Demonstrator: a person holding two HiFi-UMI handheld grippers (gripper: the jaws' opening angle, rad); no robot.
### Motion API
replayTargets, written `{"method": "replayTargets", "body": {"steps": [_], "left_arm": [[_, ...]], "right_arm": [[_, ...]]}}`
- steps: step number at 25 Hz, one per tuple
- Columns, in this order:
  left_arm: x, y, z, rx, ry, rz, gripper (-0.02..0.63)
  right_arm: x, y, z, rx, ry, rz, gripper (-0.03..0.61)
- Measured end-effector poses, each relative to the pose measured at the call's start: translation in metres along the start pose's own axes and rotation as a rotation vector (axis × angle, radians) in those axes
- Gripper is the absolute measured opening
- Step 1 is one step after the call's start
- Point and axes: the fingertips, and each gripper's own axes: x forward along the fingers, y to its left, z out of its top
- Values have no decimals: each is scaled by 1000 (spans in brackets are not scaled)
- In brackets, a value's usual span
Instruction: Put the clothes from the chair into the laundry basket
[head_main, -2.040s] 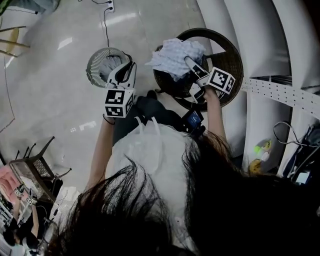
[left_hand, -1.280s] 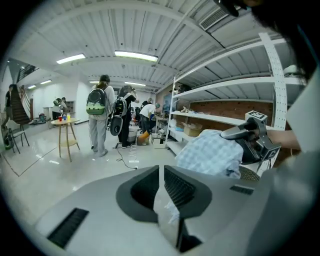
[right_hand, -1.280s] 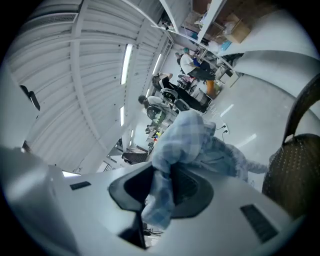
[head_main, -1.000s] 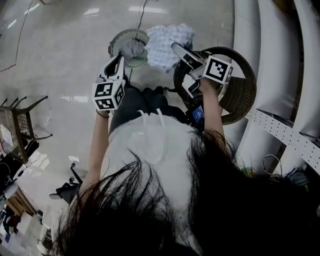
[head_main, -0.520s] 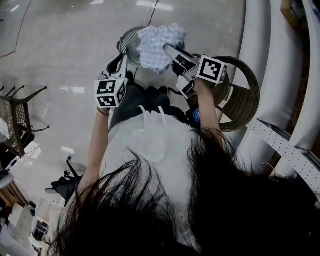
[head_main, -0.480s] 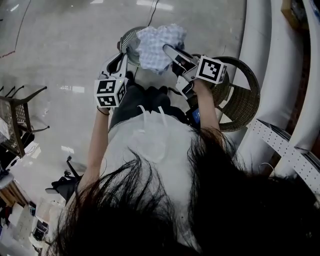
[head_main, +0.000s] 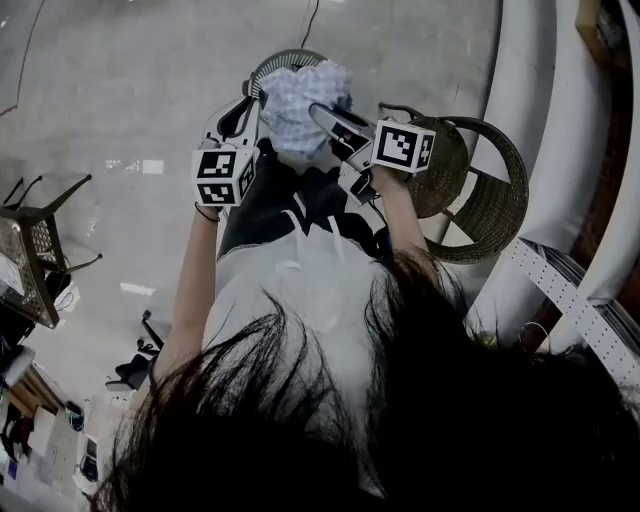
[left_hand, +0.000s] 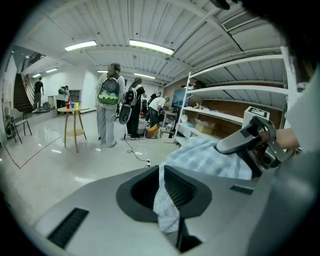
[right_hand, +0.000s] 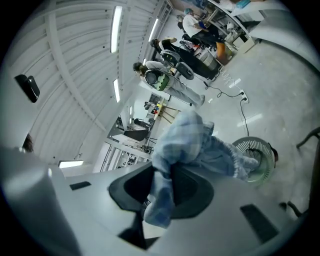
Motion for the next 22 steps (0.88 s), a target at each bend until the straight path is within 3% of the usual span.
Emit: {"method": "replayTargets", "body": {"steps": [6,22], "left_arm": [[22,48,-23,18,66,-68,43],[106,68,-88,118,209,-250,42]], "right_arm": [[65,-52,-20,62,31,-107,98],[113,-240,-66,220,79,-445,98]]}}
